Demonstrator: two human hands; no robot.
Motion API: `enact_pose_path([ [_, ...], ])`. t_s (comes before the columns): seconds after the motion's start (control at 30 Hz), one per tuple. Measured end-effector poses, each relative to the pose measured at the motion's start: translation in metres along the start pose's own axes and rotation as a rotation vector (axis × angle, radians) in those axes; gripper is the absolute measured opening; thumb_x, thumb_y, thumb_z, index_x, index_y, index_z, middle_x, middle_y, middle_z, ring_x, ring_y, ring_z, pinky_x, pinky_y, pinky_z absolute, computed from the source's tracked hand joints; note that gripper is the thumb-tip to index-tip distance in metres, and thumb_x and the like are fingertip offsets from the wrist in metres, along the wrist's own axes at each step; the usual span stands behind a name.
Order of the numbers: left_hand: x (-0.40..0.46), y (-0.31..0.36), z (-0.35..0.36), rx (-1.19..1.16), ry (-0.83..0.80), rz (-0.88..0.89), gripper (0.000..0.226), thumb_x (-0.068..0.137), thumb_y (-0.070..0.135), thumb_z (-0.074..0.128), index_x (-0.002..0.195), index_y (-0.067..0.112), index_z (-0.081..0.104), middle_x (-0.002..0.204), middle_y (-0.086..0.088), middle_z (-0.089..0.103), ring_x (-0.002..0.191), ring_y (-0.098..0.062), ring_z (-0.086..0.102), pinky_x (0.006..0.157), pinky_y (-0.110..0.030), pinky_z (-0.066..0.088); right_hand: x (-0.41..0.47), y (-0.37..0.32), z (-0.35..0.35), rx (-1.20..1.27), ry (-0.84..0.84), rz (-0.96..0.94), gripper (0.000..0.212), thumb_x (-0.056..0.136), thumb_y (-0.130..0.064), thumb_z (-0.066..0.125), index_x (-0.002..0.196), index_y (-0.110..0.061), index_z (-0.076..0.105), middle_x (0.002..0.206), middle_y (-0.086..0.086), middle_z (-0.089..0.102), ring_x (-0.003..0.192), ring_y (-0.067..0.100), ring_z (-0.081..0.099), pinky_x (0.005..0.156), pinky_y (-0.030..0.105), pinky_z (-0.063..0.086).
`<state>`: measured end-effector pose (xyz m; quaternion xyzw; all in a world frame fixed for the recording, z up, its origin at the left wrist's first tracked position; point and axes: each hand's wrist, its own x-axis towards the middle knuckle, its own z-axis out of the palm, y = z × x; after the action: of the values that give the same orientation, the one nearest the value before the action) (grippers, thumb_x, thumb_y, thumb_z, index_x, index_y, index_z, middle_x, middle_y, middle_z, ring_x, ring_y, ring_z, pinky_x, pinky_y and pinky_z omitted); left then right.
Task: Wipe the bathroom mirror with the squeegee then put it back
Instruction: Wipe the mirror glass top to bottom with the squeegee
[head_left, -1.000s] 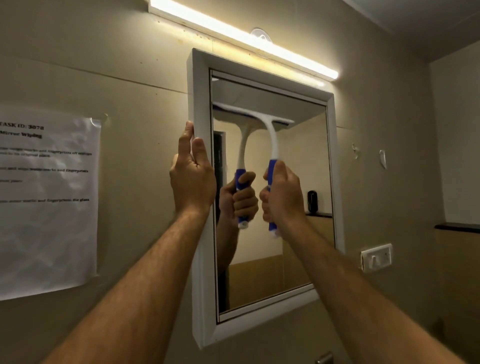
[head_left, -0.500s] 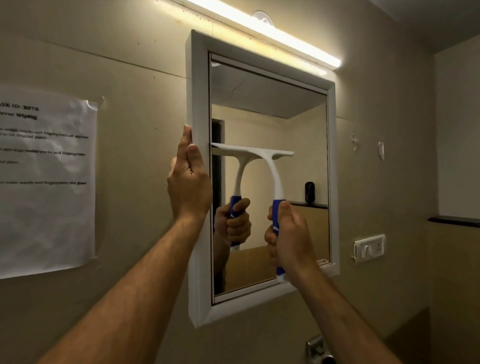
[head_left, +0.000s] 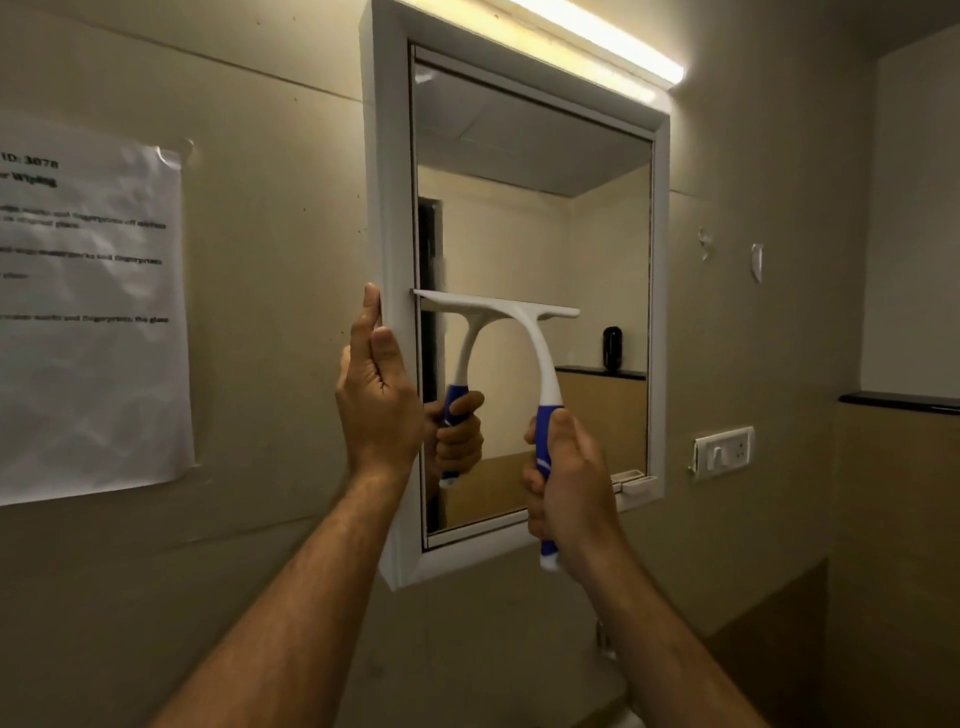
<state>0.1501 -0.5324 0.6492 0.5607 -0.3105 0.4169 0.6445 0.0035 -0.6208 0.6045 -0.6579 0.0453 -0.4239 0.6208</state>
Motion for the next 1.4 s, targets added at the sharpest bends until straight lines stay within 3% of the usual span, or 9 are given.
enact_pose_path([
  [0.13,0.0,0.001,0.0,0.004,0.006,-0.002,0.04,0.106,0.033,0.028,0.143,0.046,0.031,0.107,0.032,0.041,0.072,0.0,0.056,0.056,-0.013,0.05,-0.008,0.016,-0.002,-0.018,0.01,0.048,0.039,0.099,-0.047,0.029,0.1,-0.016,0.053,0.06,0.001,0.042,0.042,0.006,0.036,0.04,0.023,0.033],
  [0.27,-0.001,0.003,-0.002,-0.006,0.011,0.009,0.039,0.104,0.04,0.028,0.14,0.054,0.029,0.114,0.037,0.04,0.086,-0.022,0.063,0.071,-0.041,0.06,-0.041,0.055,-0.012,-0.024,0.032,0.144,0.042,0.098,-0.045,0.031,0.107,-0.011,0.053,0.059,0.001,0.043,0.041,0.007,0.037,0.04,0.023,0.033],
  [0.47,0.0,0.0,0.001,0.026,0.039,0.018,0.039,0.104,0.044,0.027,0.142,0.052,0.029,0.112,0.029,0.044,0.076,-0.023,0.061,0.068,-0.047,0.06,-0.065,0.063,-0.032,-0.08,0.032,0.215,0.041,0.098,-0.044,0.031,0.095,-0.011,0.056,0.056,0.0,0.044,0.039,0.006,0.036,0.037,0.02,0.032],
  [0.77,-0.001,-0.002,0.0,-0.002,0.031,0.05,0.042,0.105,0.039,0.028,0.147,0.041,0.031,0.102,0.036,0.04,0.082,-0.015,0.063,0.07,-0.029,0.057,-0.052,0.069,-0.021,0.001,0.024,0.171,0.041,0.099,-0.045,0.029,0.099,-0.012,0.054,0.054,-0.003,0.043,0.039,0.006,0.035,0.038,0.021,0.032],
  [0.87,0.0,-0.003,0.001,-0.009,0.036,0.041,0.042,0.105,0.037,0.028,0.147,0.039,0.033,0.107,0.04,0.037,0.093,0.007,0.058,0.076,-0.014,0.05,-0.063,0.086,-0.028,-0.006,0.023,0.195,0.041,0.098,-0.043,0.031,0.098,-0.008,0.053,0.056,-0.001,0.043,0.039,0.006,0.036,0.039,0.021,0.032],
  [1.03,0.002,-0.002,0.0,0.001,0.049,0.05,0.043,0.104,0.036,0.029,0.146,0.032,0.037,0.119,0.044,0.032,0.106,0.011,0.054,0.086,-0.008,0.045,-0.068,0.091,-0.043,-0.103,-0.002,0.137,0.045,0.087,-0.051,0.034,0.094,-0.011,0.053,0.061,0.002,0.042,0.042,0.004,0.037,0.04,0.018,0.033],
  [1.1,0.002,-0.002,-0.001,0.014,0.057,0.054,0.043,0.104,0.038,0.029,0.146,0.033,0.037,0.126,0.04,0.038,0.108,-0.007,0.061,0.09,-0.021,0.053,-0.062,0.083,-0.043,-0.143,-0.012,0.072,0.036,0.094,-0.045,0.035,0.095,-0.014,0.053,0.064,0.003,0.044,0.043,0.002,0.038,0.04,0.016,0.034],
  [1.2,0.002,-0.003,-0.001,-0.033,0.076,0.063,0.044,0.103,0.038,0.03,0.146,0.03,0.038,0.14,0.008,0.054,0.109,-0.039,0.06,0.09,-0.046,0.054,-0.045,0.069,-0.038,-0.153,0.006,0.022,0.033,0.101,-0.04,0.031,0.101,-0.017,0.055,0.069,0.003,0.047,0.049,0.004,0.041,0.043,0.018,0.036],
  [1.4,0.003,-0.004,0.001,-0.014,0.088,0.046,0.044,0.102,0.041,0.03,0.144,0.031,0.04,0.129,-0.014,0.061,0.11,-0.05,0.054,0.087,-0.055,0.051,-0.042,0.071,-0.034,-0.082,-0.03,0.067,0.032,0.101,-0.039,0.03,0.098,-0.017,0.053,0.068,0.004,0.045,0.048,0.004,0.039,0.043,0.02,0.035],
])
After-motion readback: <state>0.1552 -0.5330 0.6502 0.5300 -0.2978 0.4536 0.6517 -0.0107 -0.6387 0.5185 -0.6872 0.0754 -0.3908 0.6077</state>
